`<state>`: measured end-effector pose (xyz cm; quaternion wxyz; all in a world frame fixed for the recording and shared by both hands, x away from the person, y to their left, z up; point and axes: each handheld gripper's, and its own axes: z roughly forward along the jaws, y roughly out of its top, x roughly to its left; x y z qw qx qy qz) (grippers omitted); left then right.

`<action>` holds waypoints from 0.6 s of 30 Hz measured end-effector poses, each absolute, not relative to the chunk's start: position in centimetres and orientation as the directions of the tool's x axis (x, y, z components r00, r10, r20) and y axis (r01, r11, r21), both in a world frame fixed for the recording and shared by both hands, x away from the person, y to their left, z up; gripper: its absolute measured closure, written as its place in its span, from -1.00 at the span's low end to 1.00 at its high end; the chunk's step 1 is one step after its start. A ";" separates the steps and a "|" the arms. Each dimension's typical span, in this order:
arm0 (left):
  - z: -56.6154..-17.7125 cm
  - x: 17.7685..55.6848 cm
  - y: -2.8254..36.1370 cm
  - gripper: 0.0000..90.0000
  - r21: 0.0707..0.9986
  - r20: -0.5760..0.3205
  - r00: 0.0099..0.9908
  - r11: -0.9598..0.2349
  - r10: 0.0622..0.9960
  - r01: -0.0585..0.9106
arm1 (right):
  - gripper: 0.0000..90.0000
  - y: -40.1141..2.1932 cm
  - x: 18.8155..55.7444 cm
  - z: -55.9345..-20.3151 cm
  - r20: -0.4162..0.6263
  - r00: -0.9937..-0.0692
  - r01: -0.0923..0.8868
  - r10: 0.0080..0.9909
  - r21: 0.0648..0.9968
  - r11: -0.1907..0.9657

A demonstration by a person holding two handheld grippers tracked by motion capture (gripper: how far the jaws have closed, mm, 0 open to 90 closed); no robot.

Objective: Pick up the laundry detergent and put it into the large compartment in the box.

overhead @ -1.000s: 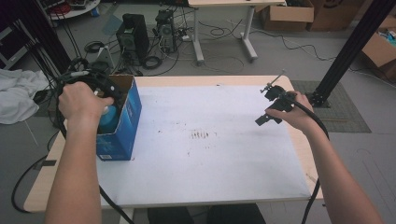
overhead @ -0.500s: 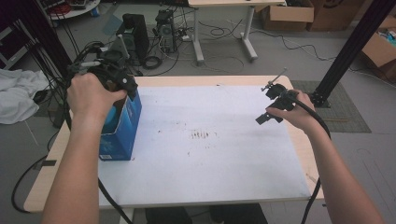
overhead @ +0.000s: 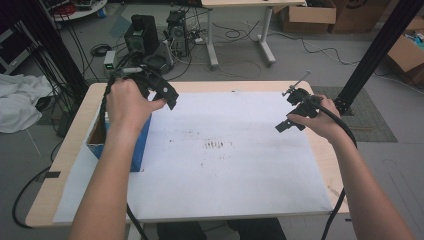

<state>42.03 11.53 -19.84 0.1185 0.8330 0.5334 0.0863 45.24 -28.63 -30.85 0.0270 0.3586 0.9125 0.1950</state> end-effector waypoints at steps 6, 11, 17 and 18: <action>-21.4 42.5 9.7 -0.65 0.280 0.008 0.446 -0.431 0.895 0.858 | -0.52 -28.5 45.3 -30.8 0.088 -0.743 0.642 0.664 0.375 0.669; -23.0 42.7 7.8 -0.66 0.244 0.018 0.489 -0.478 0.872 0.844 | -0.52 -28.5 45.3 -30.7 0.087 -0.740 0.645 0.667 0.370 0.668; -24.5 43.0 5.7 -0.66 0.227 0.024 0.523 -0.514 0.852 0.827 | -0.52 -28.6 45.4 -31.0 0.088 -0.739 0.648 0.668 0.364 0.669; -24.7 43.0 5.5 -0.66 0.223 0.024 0.526 -0.518 0.850 0.826 | -0.52 -28.6 45.4 -31.1 0.088 -0.738 0.649 0.669 0.364 0.669</action>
